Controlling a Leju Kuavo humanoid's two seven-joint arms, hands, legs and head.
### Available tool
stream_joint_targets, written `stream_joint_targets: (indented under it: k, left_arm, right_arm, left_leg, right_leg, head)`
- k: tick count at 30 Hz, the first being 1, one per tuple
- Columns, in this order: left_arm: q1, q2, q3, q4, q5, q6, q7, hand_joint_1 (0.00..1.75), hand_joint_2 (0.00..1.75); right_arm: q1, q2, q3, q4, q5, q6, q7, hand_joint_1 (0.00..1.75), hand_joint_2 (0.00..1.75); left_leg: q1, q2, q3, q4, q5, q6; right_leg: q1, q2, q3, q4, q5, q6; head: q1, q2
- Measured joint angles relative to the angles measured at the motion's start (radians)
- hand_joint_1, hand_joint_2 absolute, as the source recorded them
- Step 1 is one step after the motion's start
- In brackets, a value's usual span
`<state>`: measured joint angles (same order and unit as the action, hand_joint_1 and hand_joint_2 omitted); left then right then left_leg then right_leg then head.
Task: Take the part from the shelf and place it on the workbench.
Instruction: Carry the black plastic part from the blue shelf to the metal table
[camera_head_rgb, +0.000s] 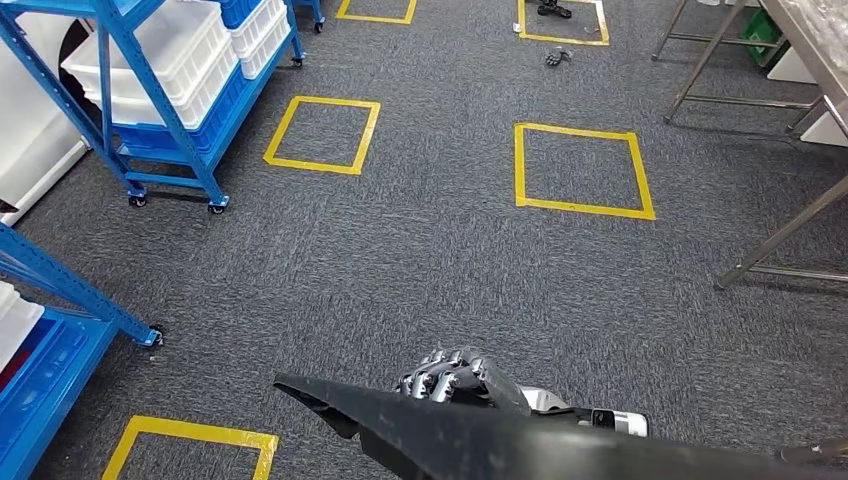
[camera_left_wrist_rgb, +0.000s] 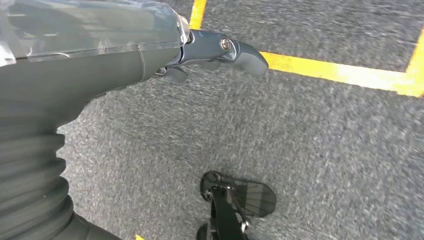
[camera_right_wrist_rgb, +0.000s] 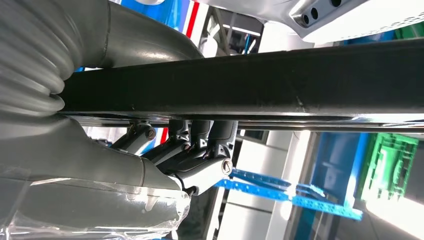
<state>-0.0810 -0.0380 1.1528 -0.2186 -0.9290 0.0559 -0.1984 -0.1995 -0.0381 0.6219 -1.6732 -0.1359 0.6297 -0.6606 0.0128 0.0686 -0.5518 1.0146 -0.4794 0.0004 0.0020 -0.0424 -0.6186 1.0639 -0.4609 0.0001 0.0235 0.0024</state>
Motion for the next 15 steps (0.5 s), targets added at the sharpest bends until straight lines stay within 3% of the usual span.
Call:
stream_joint_targets:
  k: [1,3,5,6,8,10,11,12,13,15]
  left_arm:
    - [0.0,0.0,0.0,0.0,-0.001,-0.001,0.0,0.0,1.75]
    - [-0.003,-0.002,0.0,0.0,-0.002,-0.001,0.0,0.0,1.75]
    - [-0.006,-0.004,0.0,0.0,-0.003,-0.001,0.0,0.0,1.75]
    - [-0.007,-0.004,0.0,0.0,-0.003,0.0,0.001,0.0,1.75]
    - [-0.005,-0.005,0.0,0.0,-0.004,0.001,0.004,0.0,1.75]
    - [-0.001,-0.005,0.0,0.0,-0.005,0.001,0.007,0.0,1.75]
    - [0.001,-0.005,0.0,0.0,-0.005,0.001,0.008,0.0,1.75]
    - [0.001,-0.005,0.0,0.0,-0.005,0.001,0.008,0.0,1.75]
    - [0.001,-0.005,0.0,0.0,-0.005,0.001,0.008,0.0,1.75]
    - [-0.001,-0.005,0.0,0.0,-0.003,0.0,0.009,0.0,1.75]
  right_arm:
    - [-0.001,0.002,0.0,0.0,-0.001,-0.001,0.001,1.75,1.75]
    - [-0.001,0.006,0.0,0.0,-0.005,-0.003,0.005,1.75,1.75]
    - [0.0,0.01,0.0,-0.002,-0.014,-0.005,0.014,1.75,1.75]
    - [-0.002,0.013,0.0,-0.002,-0.021,-0.005,0.02,1.75,1.75]
    - [-0.004,0.019,0.0,-0.003,-0.032,-0.006,0.031,1.75,1.75]
    - [-0.002,0.021,0.0,-0.003,-0.036,-0.006,0.039,1.75,1.75]
    - [-0.001,0.021,0.0,-0.003,-0.037,-0.006,0.041,1.75,1.75]
    - [-0.001,0.021,0.0,-0.003,-0.037,-0.006,0.041,1.75,1.75]
    - [-0.001,0.021,0.0,-0.003,-0.038,-0.006,0.041,1.75,1.75]
    - [-0.001,0.021,0.0,-0.003,-0.039,-0.006,0.042,1.75,1.75]
  left_leg:
    - [0.0,0.007,0.003,-0.001,-0.002,-0.006]
    - [-0.001,0.023,0.009,-0.006,-0.004,-0.018]
    - [0.001,0.01,0.009,0.007,-0.019,-0.027]
    - [0.001,-0.01,-0.003,0.039,-0.041,-0.03]
    - [0.003,-0.051,-0.061,0.161,-0.105,-0.032]
    - [0.003,-0.061,-0.118,0.269,-0.137,-0.035]
    - [0.003,-0.062,-0.127,0.277,-0.126,-0.035]
    - [0.004,-0.064,-0.115,0.242,-0.094,-0.035]
    - [0.005,-0.071,-0.089,0.177,-0.051,-0.034]
    - [0.007,-0.101,-0.035,0.056,-0.003,-0.032]
  right_leg:
    - [0.005,-0.008,0.014,-0.029,0.004,-0.006]
    - [0.01,0.007,0.014,-0.037,0.005,-0.015]
    - [0.005,0.025,0.021,-0.051,0.012,-0.027]
    - [0.001,0.033,0.026,-0.057,0.015,-0.033]
    - [0.0,0.049,0.029,-0.06,0.016,-0.041]
    - [0.002,0.071,0.029,-0.057,0.014,-0.043]
    - [0.003,0.083,0.029,-0.054,0.013,-0.043]
    - [0.002,0.096,0.029,-0.049,0.011,-0.041]
    - [0.001,0.108,0.029,-0.043,0.007,-0.039]
    - [0.0,0.129,0.025,-0.029,-0.001,-0.03]
  head:
    - [0.0,0.0]
    - [0.0,0.0]
    - [-0.001,0.0]
    - [-0.002,0.0]
    - [-0.005,0.0]
    - [-0.006,0.0]
    - [-0.006,0.0]
    - [-0.006,0.0]
    - [-0.006,0.0]
    - [-0.006,0.0]
